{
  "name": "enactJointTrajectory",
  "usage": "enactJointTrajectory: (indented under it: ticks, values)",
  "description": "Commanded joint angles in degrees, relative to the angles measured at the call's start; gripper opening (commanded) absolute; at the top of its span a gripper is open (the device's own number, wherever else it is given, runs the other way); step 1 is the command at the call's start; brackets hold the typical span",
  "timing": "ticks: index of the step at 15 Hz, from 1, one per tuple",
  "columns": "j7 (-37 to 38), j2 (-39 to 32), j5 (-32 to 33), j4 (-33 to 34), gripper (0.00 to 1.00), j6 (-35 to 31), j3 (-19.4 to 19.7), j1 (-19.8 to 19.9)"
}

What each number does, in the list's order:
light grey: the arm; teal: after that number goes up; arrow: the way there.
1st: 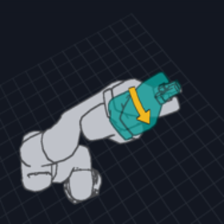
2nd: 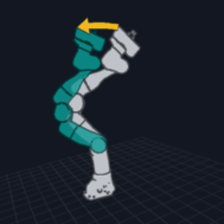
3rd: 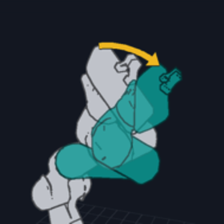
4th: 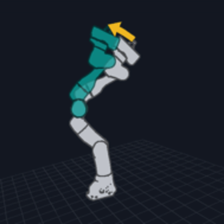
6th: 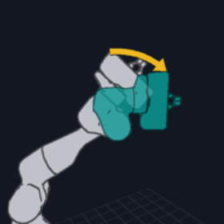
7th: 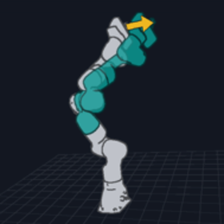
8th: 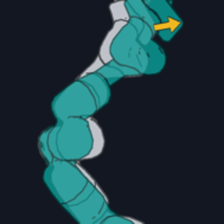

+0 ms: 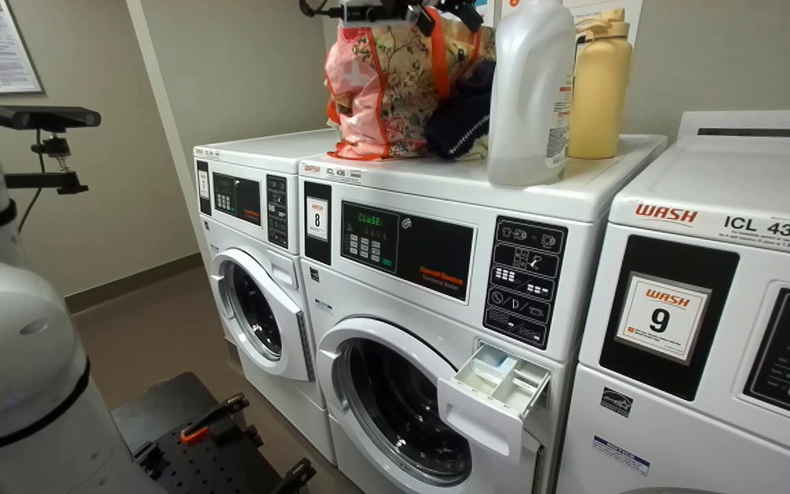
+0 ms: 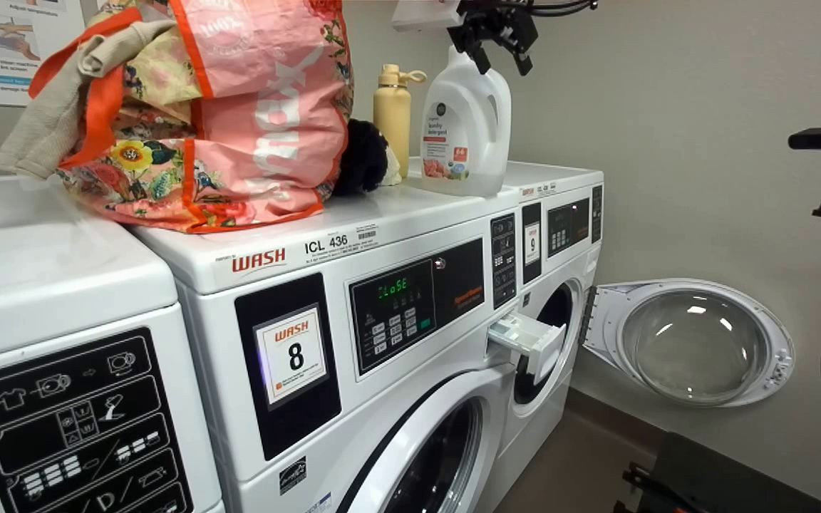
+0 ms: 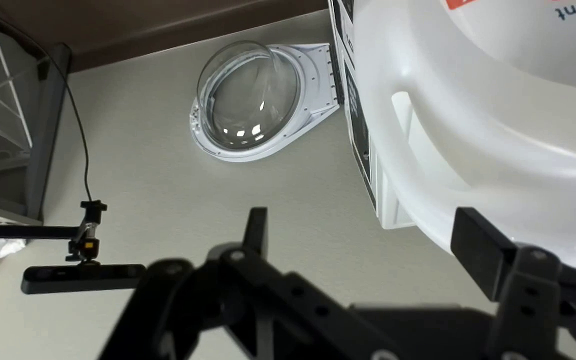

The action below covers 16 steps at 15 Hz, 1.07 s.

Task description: Pour some detergent into the open washing machine drawer

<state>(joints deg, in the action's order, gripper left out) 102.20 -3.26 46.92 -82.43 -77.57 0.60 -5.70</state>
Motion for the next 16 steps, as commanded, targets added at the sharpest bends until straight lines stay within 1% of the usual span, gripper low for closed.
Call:
enactJointTrajectory:
  ticks: [1, 2, 6, 11, 13, 16]
  values:
    - [-3.68, 3.21, -3.40, -1.76, 0.98, 0.29, -1.25, 0.86]
    - [-4.46, 3.92, -3.92, -1.79, 1.00, 0.56, -1.36, 0.80]
    - [-7.49, 6.98, -6.19, -1.86, 1.00, 1.74, -1.73, 0.91]
    - [-9.11, 10.23, -7.65, -1.19, 1.00, 6.37, -2.52, 1.21]
    - [-11.35, 11.20, -8.82, -1.27, 1.00, 8.18, -2.65, 1.41]
    - [-13.45, 12.22, -9.53, -1.54, 1.00, 8.97, -2.80, 1.63]
